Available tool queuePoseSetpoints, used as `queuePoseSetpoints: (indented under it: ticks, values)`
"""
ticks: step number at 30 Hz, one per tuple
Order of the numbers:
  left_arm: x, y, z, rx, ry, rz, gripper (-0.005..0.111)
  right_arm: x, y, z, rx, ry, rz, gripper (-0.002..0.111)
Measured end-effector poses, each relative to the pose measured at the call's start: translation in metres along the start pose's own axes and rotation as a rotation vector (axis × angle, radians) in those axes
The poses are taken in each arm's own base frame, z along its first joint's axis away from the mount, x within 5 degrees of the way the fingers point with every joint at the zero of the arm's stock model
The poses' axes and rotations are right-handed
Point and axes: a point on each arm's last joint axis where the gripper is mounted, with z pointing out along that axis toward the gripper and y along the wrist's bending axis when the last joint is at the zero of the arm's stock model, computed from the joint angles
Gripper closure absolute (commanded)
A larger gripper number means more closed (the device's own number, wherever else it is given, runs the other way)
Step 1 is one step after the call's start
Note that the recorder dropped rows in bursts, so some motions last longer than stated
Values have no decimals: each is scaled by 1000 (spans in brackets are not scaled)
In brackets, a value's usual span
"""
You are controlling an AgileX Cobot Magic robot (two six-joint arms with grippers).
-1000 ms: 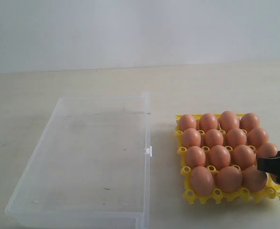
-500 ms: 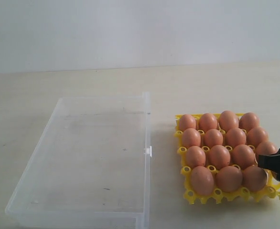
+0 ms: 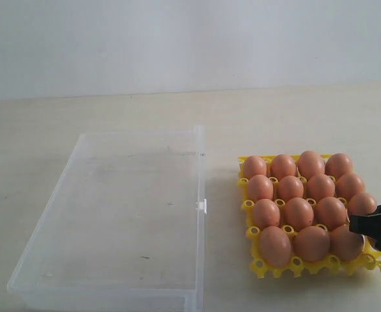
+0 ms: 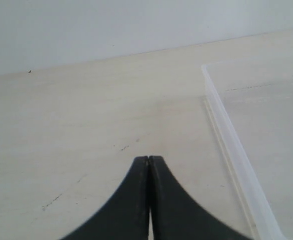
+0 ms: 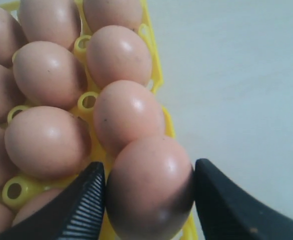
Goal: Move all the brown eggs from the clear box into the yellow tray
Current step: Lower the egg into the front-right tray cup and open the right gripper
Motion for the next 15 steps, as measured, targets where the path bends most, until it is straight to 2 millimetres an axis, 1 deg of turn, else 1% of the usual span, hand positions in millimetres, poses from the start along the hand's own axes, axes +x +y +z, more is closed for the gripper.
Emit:
queuePoseSetpoints:
  ticks: [2, 5, 15]
  values:
    - [0, 0, 0, 0, 0, 0, 107, 2, 0, 3, 4, 16, 0, 106]
    - [0, 0, 0, 0, 0, 0, 107, 4, 0, 6, 8, 37, -9, 98]
    - [0, 0, 0, 0, 0, 0, 107, 4, -1, 6, 10, 35, 14, 57]
